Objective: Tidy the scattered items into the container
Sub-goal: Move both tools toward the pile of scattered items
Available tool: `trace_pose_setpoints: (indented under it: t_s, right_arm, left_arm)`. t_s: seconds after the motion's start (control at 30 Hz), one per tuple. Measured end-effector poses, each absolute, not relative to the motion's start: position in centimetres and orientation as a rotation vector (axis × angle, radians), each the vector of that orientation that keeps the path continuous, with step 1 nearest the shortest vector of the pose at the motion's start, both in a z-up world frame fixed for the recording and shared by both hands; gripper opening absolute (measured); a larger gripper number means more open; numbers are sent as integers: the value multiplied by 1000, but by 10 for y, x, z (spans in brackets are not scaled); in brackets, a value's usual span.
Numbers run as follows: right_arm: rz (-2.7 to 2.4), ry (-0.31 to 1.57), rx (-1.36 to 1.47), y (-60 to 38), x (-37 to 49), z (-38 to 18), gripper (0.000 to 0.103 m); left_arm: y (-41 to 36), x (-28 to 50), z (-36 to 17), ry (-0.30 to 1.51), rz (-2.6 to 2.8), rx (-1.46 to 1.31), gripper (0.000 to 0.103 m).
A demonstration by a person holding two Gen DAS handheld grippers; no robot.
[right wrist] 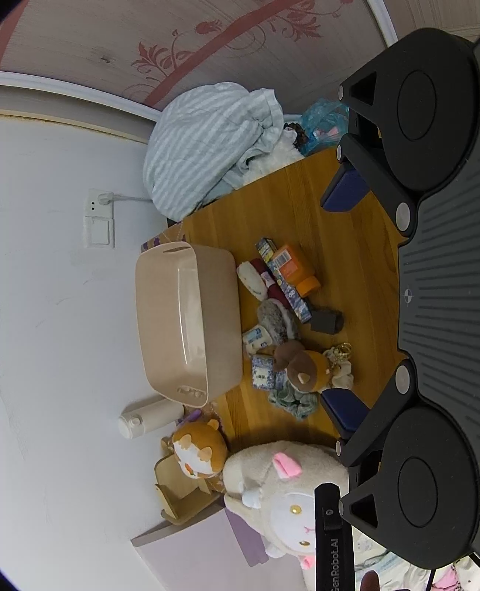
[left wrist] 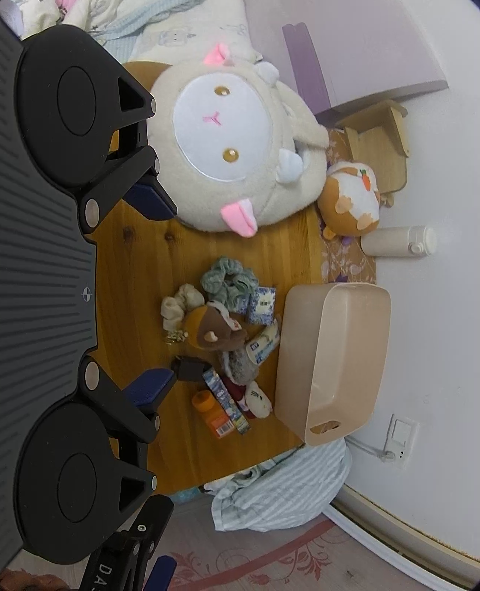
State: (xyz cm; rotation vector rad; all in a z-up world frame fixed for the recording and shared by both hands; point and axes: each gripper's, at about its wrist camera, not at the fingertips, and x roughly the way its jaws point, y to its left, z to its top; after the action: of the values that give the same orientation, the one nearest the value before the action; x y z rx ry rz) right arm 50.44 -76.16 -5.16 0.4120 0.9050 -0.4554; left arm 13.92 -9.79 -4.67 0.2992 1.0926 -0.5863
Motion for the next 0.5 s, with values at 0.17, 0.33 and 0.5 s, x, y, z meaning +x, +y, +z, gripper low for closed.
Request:
trace_pose_setpoints:
  t_s: [0.17, 0.33, 0.5]
  right_arm:
    - [-483, 920, 449, -780, 512, -63, 103]
    - [-682, 885, 578, -797, 521, -77, 103]
    - [-795, 857, 651, -815, 527, -93, 103]
  left_arm:
    - [-114, 147, -57, 1088, -691, 352, 89]
    - [-126, 153, -70, 1094, -770, 359, 89]
    - [-139, 159, -88, 1086, -810, 415, 89]
